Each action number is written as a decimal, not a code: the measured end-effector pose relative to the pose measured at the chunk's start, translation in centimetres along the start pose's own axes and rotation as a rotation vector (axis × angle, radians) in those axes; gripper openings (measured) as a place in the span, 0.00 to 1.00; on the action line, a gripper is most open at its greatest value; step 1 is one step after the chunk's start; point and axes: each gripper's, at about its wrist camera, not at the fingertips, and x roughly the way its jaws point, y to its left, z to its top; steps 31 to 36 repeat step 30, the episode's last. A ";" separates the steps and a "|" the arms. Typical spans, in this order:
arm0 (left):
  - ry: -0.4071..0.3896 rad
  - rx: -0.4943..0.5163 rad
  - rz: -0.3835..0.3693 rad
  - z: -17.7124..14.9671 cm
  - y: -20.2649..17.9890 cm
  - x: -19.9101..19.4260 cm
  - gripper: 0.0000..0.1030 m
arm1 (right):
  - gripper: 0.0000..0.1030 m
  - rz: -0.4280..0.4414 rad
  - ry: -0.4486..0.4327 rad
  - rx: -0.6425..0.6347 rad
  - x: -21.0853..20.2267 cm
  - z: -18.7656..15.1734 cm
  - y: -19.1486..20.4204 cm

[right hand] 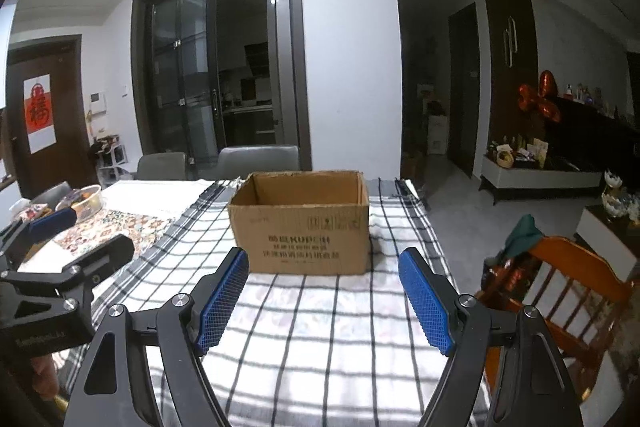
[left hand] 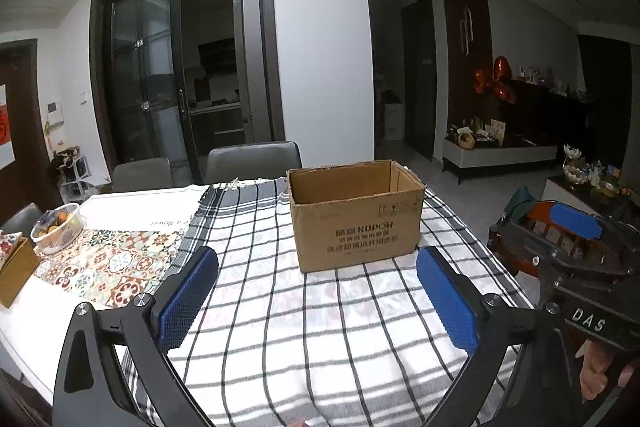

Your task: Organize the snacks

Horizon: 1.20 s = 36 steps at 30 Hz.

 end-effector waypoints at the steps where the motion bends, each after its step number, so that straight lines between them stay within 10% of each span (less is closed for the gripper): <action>1: 0.002 0.001 0.003 -0.2 0.0 -0.3 0.98 | 0.76 -0.001 0.002 -0.005 -0.3 -0.4 0.2; 36: 0.021 0.029 0.004 -3.5 -1.1 -2.1 0.98 | 0.76 -0.008 0.067 0.010 -1.8 -3.5 -0.5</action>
